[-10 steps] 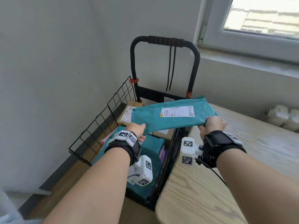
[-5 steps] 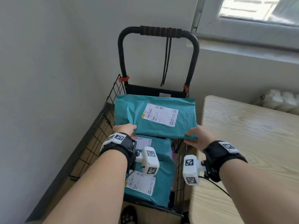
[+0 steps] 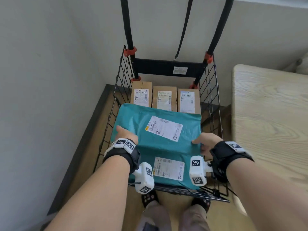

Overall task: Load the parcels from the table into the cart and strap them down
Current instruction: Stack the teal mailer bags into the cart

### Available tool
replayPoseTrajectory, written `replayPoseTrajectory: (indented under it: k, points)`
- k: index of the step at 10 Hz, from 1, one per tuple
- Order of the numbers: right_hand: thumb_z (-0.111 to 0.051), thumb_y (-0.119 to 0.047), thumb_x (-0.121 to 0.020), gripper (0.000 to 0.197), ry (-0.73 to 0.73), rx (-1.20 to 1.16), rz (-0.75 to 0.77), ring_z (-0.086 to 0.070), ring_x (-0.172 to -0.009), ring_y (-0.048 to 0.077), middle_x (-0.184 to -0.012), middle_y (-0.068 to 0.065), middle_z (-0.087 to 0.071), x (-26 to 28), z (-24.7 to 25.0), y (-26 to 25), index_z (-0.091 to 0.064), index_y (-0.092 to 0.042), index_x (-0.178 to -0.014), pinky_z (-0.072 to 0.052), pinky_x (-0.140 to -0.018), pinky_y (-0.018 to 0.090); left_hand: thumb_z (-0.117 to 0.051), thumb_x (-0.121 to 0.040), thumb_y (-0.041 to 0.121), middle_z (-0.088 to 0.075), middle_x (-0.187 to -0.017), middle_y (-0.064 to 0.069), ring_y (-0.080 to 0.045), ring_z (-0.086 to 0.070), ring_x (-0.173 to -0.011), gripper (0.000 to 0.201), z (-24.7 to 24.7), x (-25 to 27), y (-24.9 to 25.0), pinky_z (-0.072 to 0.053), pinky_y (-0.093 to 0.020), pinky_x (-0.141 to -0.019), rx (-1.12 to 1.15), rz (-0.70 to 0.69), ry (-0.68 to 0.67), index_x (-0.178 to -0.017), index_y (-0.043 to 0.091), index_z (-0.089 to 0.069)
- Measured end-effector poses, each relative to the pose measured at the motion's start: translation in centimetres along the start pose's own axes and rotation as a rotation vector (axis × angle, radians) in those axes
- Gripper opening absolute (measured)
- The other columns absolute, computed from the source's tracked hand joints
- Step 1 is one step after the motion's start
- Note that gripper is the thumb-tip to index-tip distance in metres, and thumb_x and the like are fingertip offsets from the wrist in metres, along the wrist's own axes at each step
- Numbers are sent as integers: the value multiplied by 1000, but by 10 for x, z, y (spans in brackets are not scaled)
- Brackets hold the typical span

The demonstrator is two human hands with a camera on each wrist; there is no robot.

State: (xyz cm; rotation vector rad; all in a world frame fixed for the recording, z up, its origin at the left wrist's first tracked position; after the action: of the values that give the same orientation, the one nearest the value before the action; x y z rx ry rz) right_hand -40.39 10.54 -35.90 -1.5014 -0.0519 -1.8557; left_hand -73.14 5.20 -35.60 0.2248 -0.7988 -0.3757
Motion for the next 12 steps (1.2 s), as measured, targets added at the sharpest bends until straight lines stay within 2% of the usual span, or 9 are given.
replayPoseTrajectory:
  k: [1,2,3,5,7,9,10,11,12]
  points:
    - [-51,-5,-97,24,-56,254,-23,-51,-104,26,-112,16,-49,3,-8,8,-57,5,-117,-43,-106,42,-59,-86,5,-21,-147,-15,-35,-33,-131,86,15,40,27,-36,-46,-104,-263,-188,160,-153,27,-9]
    - [-48,-11,-100,8,-69,411,-51,-50,-114,27,-121,18,-51,7,-9,13,-55,-9,-102,-37,-109,36,-59,-84,6,-35,-137,-8,-28,-45,-118,57,8,42,56,-46,-39,-92,-378,-488,234,-136,23,-44]
    - [-53,-9,-96,31,-148,538,-60,-43,-104,20,-99,8,-49,-6,-17,30,-41,-21,-71,-40,-108,35,-65,-86,14,-43,-138,-3,-25,-53,-117,46,-29,38,73,-46,-34,-92,-420,-656,-42,-130,23,-54]
    - [-66,-9,-87,15,-231,435,-305,-56,-77,20,-88,6,-55,-11,-31,73,-53,-10,-82,-52,-80,32,-60,-91,16,-47,-146,1,-21,-47,-131,51,-102,39,47,-39,-33,-108,-725,-606,-447,-141,22,-48]
    - [-63,-28,-92,43,-109,529,-242,-64,-109,29,-124,16,-63,-28,-32,70,-56,1,-124,-49,-101,41,-59,-92,10,-49,-144,1,-21,-49,-129,51,-113,31,34,-41,-32,-106,-739,-556,-461,-140,23,-48]
    - [-57,-16,-92,14,1,410,-118,-49,-86,23,-94,8,-54,-34,-31,49,-50,-14,-80,-41,-74,29,-59,-93,11,-43,-149,-3,-22,-48,-131,56,-115,39,32,-41,-29,-106,-767,-533,-543,-146,16,-41]
    - [-55,-17,-91,15,16,506,-19,-50,-74,23,-81,6,-52,-27,-28,32,-53,-12,-77,-40,-66,29,-57,-94,10,-50,-142,-3,-23,-51,-126,48,-113,47,42,-44,-28,-100,-775,-563,-531,-141,15,-48]
    - [-51,-18,-90,16,108,658,133,-60,-72,25,-84,10,-64,-7,-21,2,-64,-9,-85,-51,-66,30,-55,-92,7,-58,-100,-4,-28,-53,-97,16,-111,57,61,-45,-26,-75,-773,-609,-510,-98,19,-62]
    - [-47,-17,-91,15,173,809,264,-63,-83,28,-91,10,-65,18,-14,-23,-60,-11,-90,-50,-69,29,-56,-92,11,-52,-102,-5,-24,-51,-90,15,-110,72,78,-41,-25,-75,-824,-665,-471,-104,19,-62]
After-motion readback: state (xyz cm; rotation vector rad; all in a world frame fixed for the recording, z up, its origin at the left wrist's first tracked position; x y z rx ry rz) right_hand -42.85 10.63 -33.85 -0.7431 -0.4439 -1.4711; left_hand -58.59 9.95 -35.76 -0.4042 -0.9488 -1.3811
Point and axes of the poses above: each hand's wrist, its own x-axis away from the middle knuckle, its own z-axis out of the back of the hand, y = z × x, the point moved 8 cm from there along -x, towards the middle knuckle
